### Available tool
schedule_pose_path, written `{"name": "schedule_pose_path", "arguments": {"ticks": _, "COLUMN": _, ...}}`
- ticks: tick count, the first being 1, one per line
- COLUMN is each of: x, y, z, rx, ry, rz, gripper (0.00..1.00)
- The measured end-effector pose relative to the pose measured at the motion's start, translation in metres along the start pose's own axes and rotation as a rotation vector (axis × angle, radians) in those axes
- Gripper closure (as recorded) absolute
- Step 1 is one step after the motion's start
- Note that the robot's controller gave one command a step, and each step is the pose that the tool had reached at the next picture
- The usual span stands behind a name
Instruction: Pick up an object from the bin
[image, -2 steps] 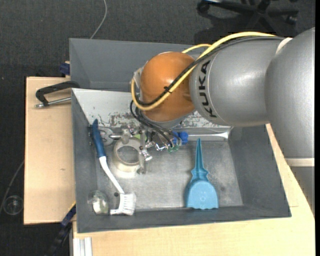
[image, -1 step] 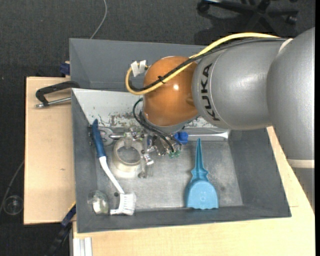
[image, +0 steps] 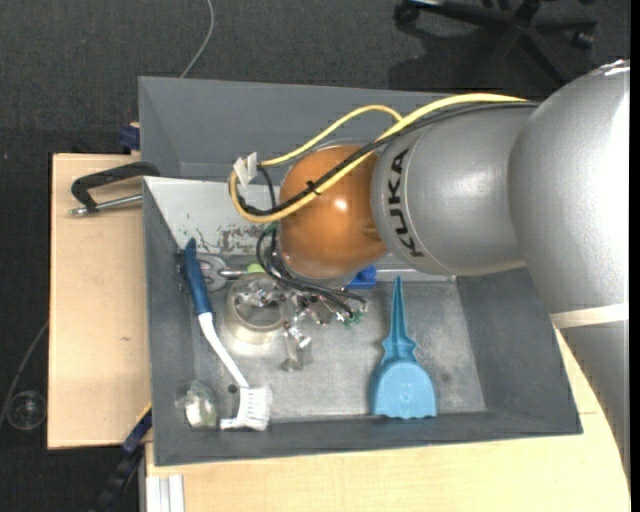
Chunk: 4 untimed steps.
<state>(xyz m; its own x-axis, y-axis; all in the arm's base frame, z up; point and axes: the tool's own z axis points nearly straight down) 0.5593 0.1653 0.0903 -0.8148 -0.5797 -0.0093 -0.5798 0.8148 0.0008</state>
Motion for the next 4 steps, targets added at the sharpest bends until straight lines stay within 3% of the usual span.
{"name": "schedule_pose_path", "arguments": {"ticks": 1, "x": 0.002, "y": 0.008, "z": 0.018, "rx": -0.001, "ry": 0.000, "rz": 0.147, "gripper": 1.00}}
{"name": "schedule_pose_path", "arguments": {"ticks": 3, "x": 0.003, "y": 0.009, "z": 0.012, "rx": -0.003, "ry": 0.003, "rz": 0.147, "gripper": 1.00}}
{"name": "schedule_pose_path", "arguments": {"ticks": 4, "x": 0.002, "y": 0.009, "z": -0.008, "rx": -0.002, "ry": -0.001, "rz": 0.147, "gripper": 1.00}}
